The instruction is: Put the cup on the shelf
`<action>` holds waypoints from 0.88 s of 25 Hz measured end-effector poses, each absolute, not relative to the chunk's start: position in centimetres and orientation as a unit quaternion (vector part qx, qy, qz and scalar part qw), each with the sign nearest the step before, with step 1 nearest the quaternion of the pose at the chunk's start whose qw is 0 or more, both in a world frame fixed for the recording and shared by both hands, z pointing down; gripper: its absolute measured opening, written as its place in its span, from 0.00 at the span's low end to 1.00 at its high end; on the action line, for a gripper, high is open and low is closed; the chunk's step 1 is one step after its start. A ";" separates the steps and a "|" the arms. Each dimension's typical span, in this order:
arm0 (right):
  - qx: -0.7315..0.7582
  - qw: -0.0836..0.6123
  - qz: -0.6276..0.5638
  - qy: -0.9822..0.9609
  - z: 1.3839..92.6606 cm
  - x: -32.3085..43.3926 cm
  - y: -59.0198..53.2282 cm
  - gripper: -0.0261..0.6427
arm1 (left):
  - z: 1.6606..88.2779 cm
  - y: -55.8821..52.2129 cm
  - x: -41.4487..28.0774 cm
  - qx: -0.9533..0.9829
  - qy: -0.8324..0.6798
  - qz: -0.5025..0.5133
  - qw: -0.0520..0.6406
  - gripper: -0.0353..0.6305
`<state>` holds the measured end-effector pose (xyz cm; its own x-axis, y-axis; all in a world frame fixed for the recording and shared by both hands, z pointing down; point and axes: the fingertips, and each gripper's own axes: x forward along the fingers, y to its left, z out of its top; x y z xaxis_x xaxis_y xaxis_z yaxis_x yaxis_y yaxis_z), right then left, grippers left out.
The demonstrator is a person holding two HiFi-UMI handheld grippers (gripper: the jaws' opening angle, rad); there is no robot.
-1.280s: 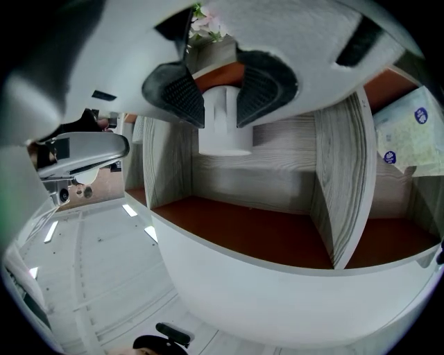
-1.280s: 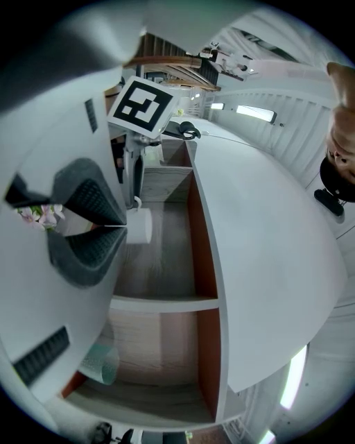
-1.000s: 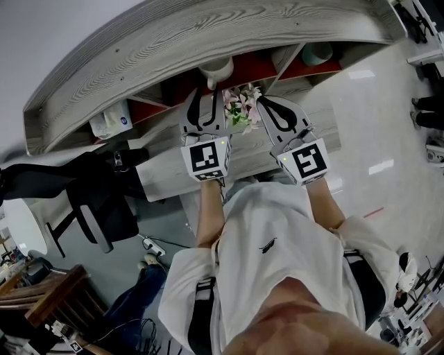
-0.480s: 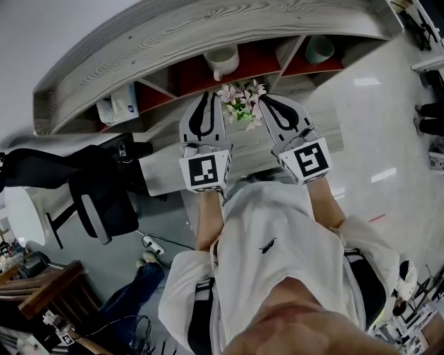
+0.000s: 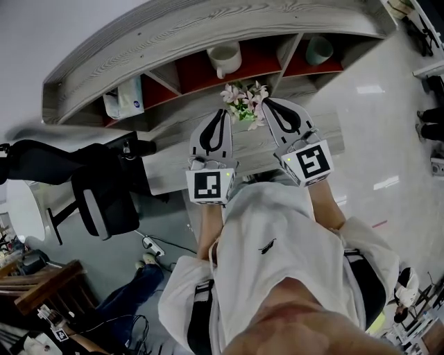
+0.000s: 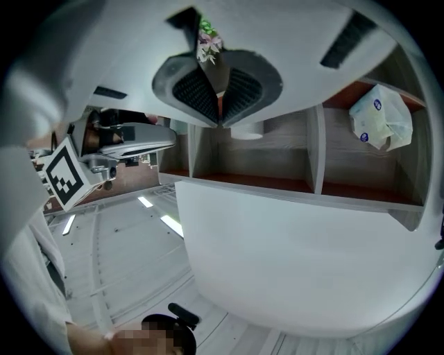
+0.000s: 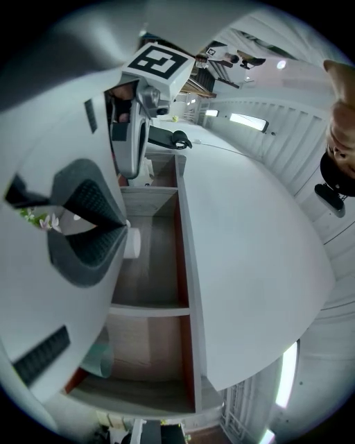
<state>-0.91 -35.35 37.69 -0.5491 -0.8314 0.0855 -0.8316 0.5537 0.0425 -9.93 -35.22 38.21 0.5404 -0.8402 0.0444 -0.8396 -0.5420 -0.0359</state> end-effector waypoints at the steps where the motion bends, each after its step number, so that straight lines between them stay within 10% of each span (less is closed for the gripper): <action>1: 0.472 0.048 0.002 -0.880 37.8 -0.8 -35.2 0.08 | 38.6 -34.9 -9.9 -0.880 0.474 -0.032 0.004 0.12; 22: 0.472 0.046 0.006 -0.880 38.0 0.3 -34.5 0.08 | 38.8 -34.7 -8.9 -0.883 0.468 -0.034 0.006 0.11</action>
<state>0.26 -34.48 38.05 -0.5497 -0.8309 0.0863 -0.8321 0.5537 0.0319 -8.90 -34.75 38.81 0.5587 -0.8275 0.0548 -0.8268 -0.5610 -0.0418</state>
